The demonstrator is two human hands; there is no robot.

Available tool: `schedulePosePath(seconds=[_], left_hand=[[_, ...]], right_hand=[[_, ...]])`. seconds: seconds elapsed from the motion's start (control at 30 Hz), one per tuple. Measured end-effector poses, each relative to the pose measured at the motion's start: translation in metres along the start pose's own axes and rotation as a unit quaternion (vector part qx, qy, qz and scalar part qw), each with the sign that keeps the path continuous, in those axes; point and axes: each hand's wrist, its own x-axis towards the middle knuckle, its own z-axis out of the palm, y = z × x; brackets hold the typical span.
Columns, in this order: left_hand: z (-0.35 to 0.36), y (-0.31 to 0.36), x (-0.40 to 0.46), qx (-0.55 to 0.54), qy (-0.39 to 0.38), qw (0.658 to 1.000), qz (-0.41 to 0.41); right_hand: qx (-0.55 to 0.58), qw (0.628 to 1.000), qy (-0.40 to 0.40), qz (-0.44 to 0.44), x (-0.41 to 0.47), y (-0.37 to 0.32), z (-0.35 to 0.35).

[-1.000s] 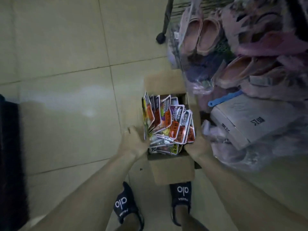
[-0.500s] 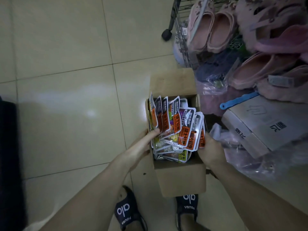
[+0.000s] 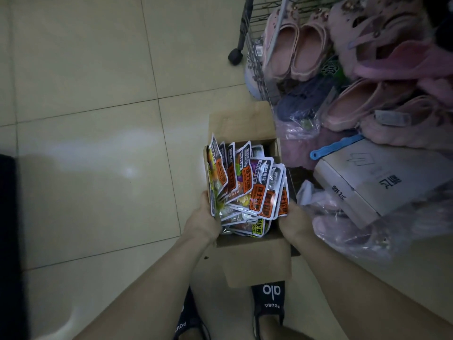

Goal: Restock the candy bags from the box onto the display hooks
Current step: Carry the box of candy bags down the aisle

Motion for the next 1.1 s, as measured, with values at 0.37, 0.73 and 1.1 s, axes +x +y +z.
schedulePosePath(seconds=[0.37, 0.73, 1.1], left_hand=[[-0.077, -0.020, -0.085, 0.015, -0.005, 1.000, -0.012], [-0.266, -0.006, -0.307, -0.066, 0.054, 0.995, -0.045], [-0.494, 0.049, -0.447, -0.056, 0.204, 0.977, -0.003]], right_hand=[[-0.052, 0.998, -0.009, -0.037, -0.092, -0.069, -0.041], [-0.118, 0.984, -0.032, -0.128, -0.273, -0.242, -0.164], [-0.084, 0.961, 0.017, -0.265, -0.395, -0.462, -0.279]])
